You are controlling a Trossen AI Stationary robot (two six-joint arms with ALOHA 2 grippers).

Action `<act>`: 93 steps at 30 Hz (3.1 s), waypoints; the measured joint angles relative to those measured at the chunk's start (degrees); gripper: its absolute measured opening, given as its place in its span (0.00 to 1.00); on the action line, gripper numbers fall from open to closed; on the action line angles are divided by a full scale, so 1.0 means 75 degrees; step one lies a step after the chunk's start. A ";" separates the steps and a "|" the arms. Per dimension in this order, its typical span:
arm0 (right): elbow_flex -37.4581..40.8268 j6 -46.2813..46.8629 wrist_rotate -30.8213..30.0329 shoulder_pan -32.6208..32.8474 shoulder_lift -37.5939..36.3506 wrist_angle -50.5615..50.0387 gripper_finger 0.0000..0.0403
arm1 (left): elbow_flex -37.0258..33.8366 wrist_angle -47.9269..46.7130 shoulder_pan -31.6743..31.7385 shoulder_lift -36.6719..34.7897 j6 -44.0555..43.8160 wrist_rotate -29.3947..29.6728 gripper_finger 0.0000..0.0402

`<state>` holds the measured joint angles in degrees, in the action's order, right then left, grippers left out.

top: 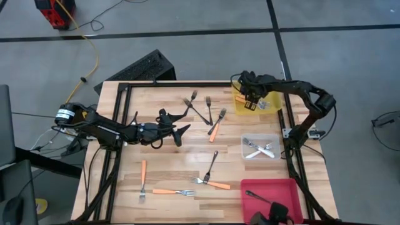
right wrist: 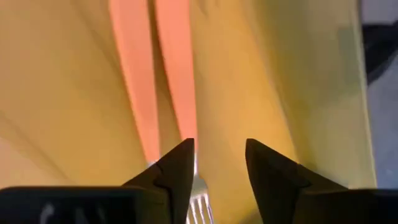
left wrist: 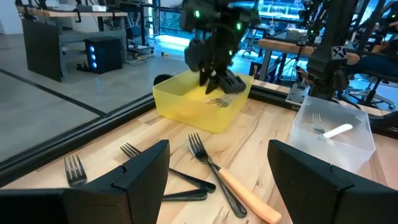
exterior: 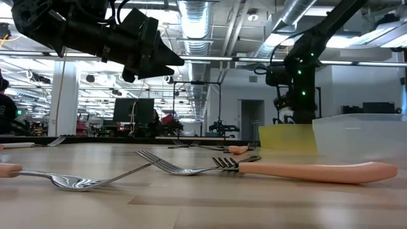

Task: Sort silverware by color (type)
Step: Put the white fork into the transparent bin

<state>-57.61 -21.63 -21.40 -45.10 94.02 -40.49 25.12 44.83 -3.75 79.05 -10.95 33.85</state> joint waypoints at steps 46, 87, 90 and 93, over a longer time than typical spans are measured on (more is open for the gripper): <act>-0.3362 0.1582 0.1459 0.2573 -0.3783 -0.2646 0.46 | 0.2235 -1.3376 0.3056 0.0478 -0.5073 -0.0222 0.64; -0.3263 0.1938 0.1465 0.2620 -0.3739 -0.2967 0.46 | 0.1098 -1.1662 0.3006 0.0488 -0.5537 0.0358 0.09; -0.3263 0.1941 0.1468 0.2620 -0.3738 -0.3007 0.46 | 0.1279 -1.1581 0.2889 0.0484 -0.5066 0.0538 0.13; -0.3263 0.1944 0.1468 0.2620 -0.3736 -0.3005 0.46 | 0.1253 -1.1676 0.2857 0.0484 -0.4996 0.0655 0.21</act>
<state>-82.08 -7.05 -10.39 -25.45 66.00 -63.02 34.52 -42.74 17.68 82.67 -48.42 38.76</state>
